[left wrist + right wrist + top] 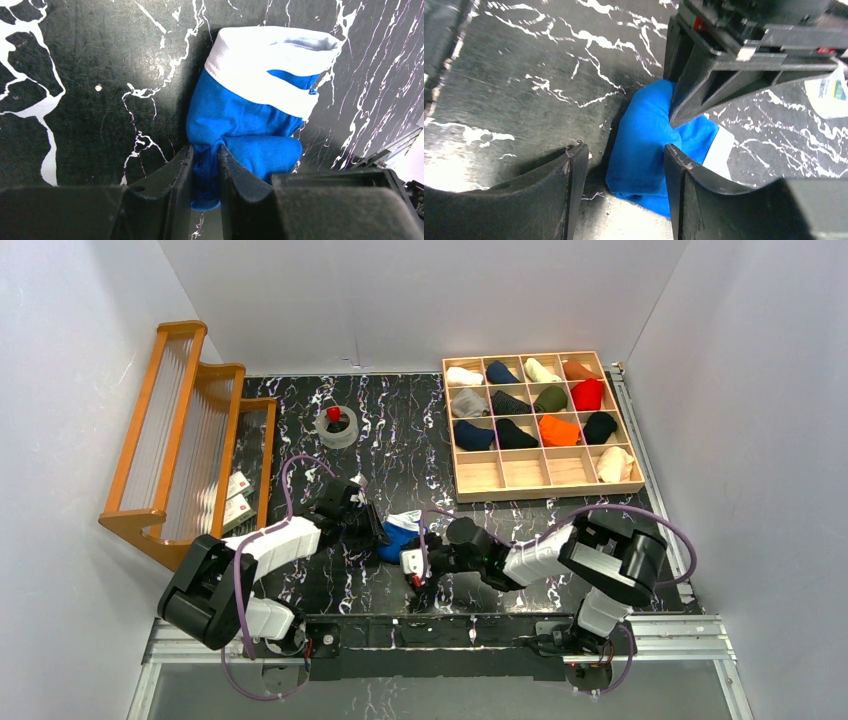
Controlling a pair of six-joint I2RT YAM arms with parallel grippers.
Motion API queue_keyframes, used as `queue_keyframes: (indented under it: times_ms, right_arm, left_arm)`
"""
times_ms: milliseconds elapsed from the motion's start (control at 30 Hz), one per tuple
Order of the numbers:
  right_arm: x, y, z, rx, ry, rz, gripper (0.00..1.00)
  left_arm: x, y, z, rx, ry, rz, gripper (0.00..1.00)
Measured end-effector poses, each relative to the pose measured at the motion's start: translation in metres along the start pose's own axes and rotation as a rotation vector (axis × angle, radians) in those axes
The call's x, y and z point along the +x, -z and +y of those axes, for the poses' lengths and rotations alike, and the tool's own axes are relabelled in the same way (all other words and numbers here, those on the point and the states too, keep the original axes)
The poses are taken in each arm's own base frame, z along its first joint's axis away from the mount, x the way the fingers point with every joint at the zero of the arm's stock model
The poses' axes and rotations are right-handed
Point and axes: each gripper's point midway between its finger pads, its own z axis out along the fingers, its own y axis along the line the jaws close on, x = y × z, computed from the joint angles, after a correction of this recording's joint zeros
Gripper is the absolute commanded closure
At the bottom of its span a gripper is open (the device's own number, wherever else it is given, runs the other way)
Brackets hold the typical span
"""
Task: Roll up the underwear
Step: Pick up the underwear from the center of the board.
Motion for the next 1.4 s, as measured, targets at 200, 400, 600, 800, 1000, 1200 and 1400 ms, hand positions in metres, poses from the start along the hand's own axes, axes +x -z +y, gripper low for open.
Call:
queue_keyframes:
  times_ms: [200, 400, 600, 800, 1000, 1200, 1400]
  right_arm:
    - [0.022, -0.006, -0.010, 0.088, 0.010, 0.063, 0.59]
    - [0.023, -0.007, -0.008, 0.106, -0.038, 0.067, 0.90]
    - [0.019, -0.005, -0.008, 0.082, -0.194, 0.047, 0.99]
    - [0.016, 0.003, -0.003, 0.013, -0.416, -0.006, 0.99]
    - [0.013, 0.008, 0.001, -0.050, -0.627, -0.047, 0.99]
    - [0.016, 0.012, -0.003, -0.093, -0.848, -0.079, 0.99]
    - [0.018, 0.015, -0.006, -0.127, -1.008, -0.086, 0.99]
  left_arm:
    - [0.000, 0.001, 0.000, -0.003, -0.002, 0.005, 0.94]
    - [0.001, 0.001, 0.001, -0.006, -0.003, 0.009, 0.85]
    - [0.003, 0.006, 0.003, -0.017, 0.014, 0.012, 0.60]
    - [0.002, 0.013, 0.003, -0.019, 0.034, 0.003, 0.53]
    - [0.006, 0.015, 0.006, -0.025, 0.041, 0.006, 0.62]
    - [0.009, 0.014, 0.007, -0.018, 0.043, 0.013, 0.50]
    - [0.001, 0.022, 0.004, -0.020, 0.044, -0.035, 0.26]
